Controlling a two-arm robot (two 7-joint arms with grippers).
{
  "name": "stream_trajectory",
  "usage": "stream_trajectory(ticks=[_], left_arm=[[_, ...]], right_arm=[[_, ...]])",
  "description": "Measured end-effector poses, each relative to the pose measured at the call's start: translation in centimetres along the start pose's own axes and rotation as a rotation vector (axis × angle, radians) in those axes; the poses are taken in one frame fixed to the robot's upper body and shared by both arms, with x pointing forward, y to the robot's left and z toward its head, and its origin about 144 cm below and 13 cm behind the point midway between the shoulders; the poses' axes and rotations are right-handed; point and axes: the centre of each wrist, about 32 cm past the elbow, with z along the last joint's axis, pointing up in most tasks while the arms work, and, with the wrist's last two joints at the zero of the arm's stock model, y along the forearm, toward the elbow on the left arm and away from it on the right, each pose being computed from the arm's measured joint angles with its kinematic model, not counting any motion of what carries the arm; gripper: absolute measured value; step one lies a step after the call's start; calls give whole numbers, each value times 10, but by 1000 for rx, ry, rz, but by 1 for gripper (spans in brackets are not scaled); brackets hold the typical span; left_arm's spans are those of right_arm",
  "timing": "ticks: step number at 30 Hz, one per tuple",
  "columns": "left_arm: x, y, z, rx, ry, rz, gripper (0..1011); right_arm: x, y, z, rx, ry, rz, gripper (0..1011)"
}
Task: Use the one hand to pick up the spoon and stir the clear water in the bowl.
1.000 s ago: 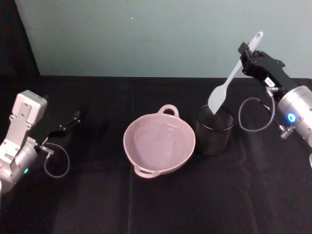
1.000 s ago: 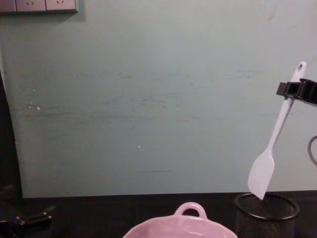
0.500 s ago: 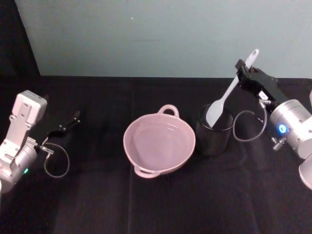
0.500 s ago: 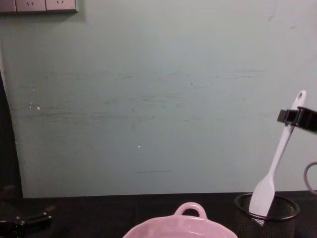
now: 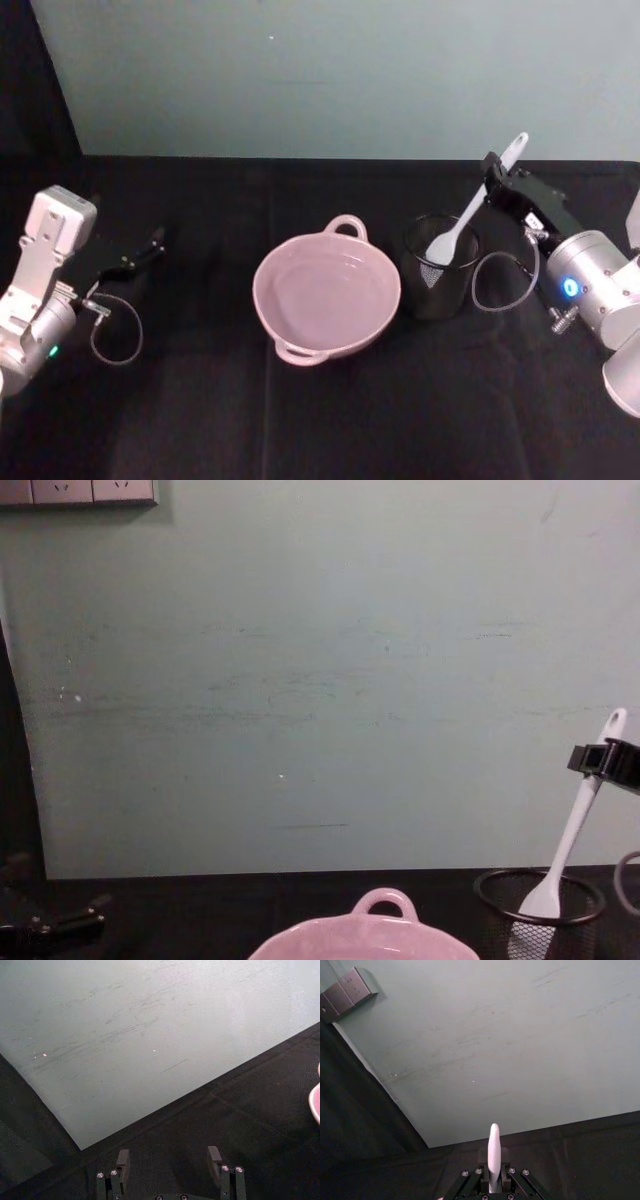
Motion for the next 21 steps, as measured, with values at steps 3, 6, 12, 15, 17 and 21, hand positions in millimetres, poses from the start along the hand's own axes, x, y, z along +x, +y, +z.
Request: stream_trajectory(ticks=[3,6,12,15,17,21], left_arm=[[0,0,0,0,0,0,1011],[0,0,0,0,0,0,1011],[0,0,0,0,0,0,1011],[0,0,0,0,0,0,1011],[0,0,0,0,0,0,1011],[0,0,0,0,0,0,1011]], right_arm=[[0,-1,-5,5,8,-5,131],[0,-1,-8,10,17,-7,131],[3,-1,-14,6,46,-10,131],[4,-1,-15,2,57,-9,131],[4,-1,-17,-1,64,-9,131],[5,-1,-19,-5,69,-7,131]])
